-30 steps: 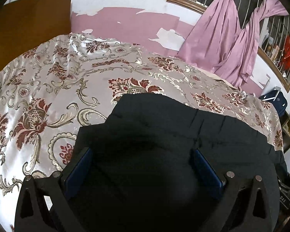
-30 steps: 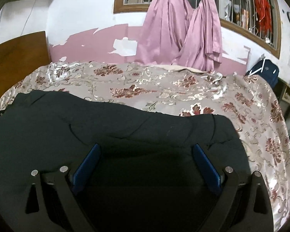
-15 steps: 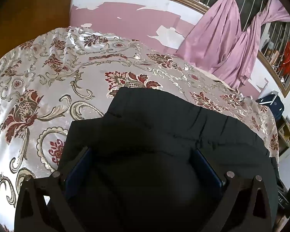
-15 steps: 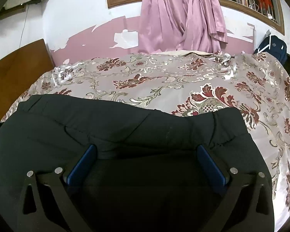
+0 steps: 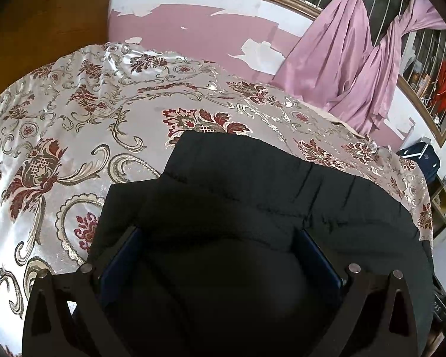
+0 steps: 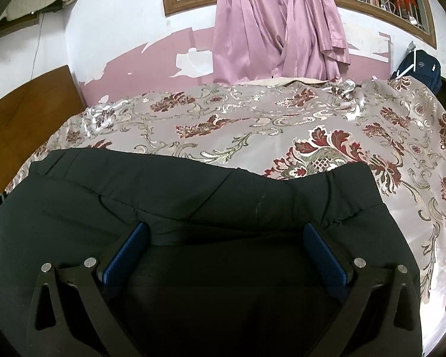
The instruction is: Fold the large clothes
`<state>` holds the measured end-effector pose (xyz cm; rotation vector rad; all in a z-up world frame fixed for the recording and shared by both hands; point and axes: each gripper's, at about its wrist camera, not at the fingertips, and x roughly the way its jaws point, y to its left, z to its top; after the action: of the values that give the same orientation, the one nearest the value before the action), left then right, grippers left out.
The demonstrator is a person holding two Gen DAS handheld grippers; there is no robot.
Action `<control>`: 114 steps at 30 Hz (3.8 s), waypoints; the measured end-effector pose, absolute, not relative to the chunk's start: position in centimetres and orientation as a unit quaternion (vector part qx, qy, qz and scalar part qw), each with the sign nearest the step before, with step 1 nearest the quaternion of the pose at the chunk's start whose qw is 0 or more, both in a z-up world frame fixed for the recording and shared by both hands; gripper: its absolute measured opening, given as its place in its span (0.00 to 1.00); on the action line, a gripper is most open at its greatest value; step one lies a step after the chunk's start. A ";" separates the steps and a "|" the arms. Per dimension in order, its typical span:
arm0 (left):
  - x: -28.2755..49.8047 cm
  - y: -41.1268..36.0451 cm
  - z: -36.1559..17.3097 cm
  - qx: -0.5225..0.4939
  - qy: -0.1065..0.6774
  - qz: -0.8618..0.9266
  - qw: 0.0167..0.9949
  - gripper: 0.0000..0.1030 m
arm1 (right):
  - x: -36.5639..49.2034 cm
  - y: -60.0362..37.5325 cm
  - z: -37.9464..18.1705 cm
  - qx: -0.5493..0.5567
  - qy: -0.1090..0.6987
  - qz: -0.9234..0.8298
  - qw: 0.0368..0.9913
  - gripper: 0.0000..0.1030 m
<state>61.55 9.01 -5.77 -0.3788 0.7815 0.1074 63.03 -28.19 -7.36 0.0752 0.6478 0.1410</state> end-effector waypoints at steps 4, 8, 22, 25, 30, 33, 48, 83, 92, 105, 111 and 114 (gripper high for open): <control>61.5 9.0 -5.8 -0.182 0.379 0.053 0.906 1.00 | 62.6 -28.3 -7.3 0.039 0.308 0.069 0.948 0.99; 61.6 9.0 -5.7 -0.176 0.379 0.055 0.907 1.00 | 61.9 -28.5 -7.2 0.040 0.293 0.066 0.953 0.99; 61.2 9.0 -5.6 -0.169 0.379 0.057 0.908 1.00 | 58.7 -31.3 -5.9 0.084 0.230 -0.007 0.969 0.99; 60.8 9.1 -5.6 -0.173 0.371 0.055 0.911 1.00 | 57.9 -33.3 -5.8 0.120 0.224 -0.027 0.967 0.99; 58.6 11.1 -5.1 -0.229 0.317 0.032 0.920 1.00 | 56.8 -35.2 -6.4 0.157 0.211 -0.034 0.964 0.99; 56.8 13.6 -5.2 -0.281 0.294 0.074 0.911 1.00 | 56.0 -36.0 -6.6 0.172 0.200 -0.035 0.964 0.99; 57.3 18.4 -8.6 -0.304 0.380 0.013 0.873 1.00 | 56.0 -40.4 -9.7 0.230 0.271 -0.002 0.935 0.99; 57.8 15.8 -8.9 -0.244 0.535 -0.234 0.774 1.00 | 58.1 -41.8 -14.4 0.263 0.447 0.264 0.813 0.99; 57.1 12.9 -7.5 -0.221 0.542 -0.206 0.784 0.99 | 57.8 -39.0 -14.9 0.307 0.463 0.244 0.795 0.99; 54.5 11.6 -1.9 -0.178 0.487 -0.156 0.841 0.23 | 55.3 -34.4 -9.8 0.250 0.445 0.202 0.836 0.20; 52.8 10.9 1.7 -0.190 0.447 -0.159 0.860 0.21 | 53.4 -34.9 -5.0 0.234 0.395 0.200 0.866 0.16; 51.6 10.0 2.7 -0.191 0.435 -0.168 0.864 0.21 | 51.9 -37.3 -3.0 0.208 0.380 0.198 0.879 0.16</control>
<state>51.59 10.01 2.67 -0.4003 0.9113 -0.3531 51.92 -37.34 -3.00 0.4336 0.7926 0.4123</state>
